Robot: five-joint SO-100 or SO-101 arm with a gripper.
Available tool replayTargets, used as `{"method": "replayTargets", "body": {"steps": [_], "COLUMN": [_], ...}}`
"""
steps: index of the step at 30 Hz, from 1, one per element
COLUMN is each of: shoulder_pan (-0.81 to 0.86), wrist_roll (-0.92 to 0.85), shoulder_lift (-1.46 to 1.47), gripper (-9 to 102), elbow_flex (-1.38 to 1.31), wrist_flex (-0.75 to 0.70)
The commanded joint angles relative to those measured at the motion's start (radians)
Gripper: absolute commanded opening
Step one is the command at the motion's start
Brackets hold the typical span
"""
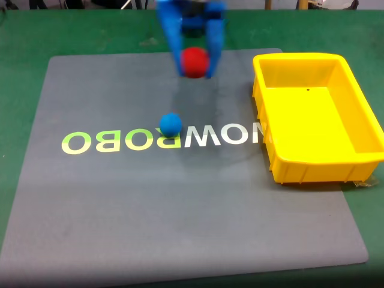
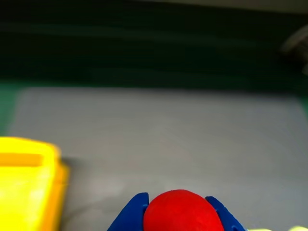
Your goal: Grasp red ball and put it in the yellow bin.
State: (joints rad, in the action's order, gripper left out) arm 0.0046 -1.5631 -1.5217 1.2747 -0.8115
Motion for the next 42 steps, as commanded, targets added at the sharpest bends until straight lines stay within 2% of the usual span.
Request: {"method": "replayTargets", "body": {"steps": [1, 14, 19, 27, 28, 31, 32, 36, 42], "shoulder_pan": [-0.115, -0.468, -0.511, -0.480, -0.476, -0.462, -0.456, -0.443, -0.436], "wrist_roll": [0.017, 0.089, 0.103, 0.094, 0.092, 0.097, 0.100, 0.115, 0.114], "shoulder_lift": [-0.104, -0.147, -0.150, -0.150, -0.150, -0.156, -0.158, -0.163, -0.181], "gripper": [0, 0, 0, 0, 3, 23, 27, 33, 33], "elbow_flex": [-0.029, 0.034, 0.058, 0.063, 0.063, 0.063, 0.063, 0.063, 0.074], "wrist_flex": [-0.005, -0.103, -0.106, -0.117, -0.117, -0.124, -0.126, -0.129, -0.132]}}
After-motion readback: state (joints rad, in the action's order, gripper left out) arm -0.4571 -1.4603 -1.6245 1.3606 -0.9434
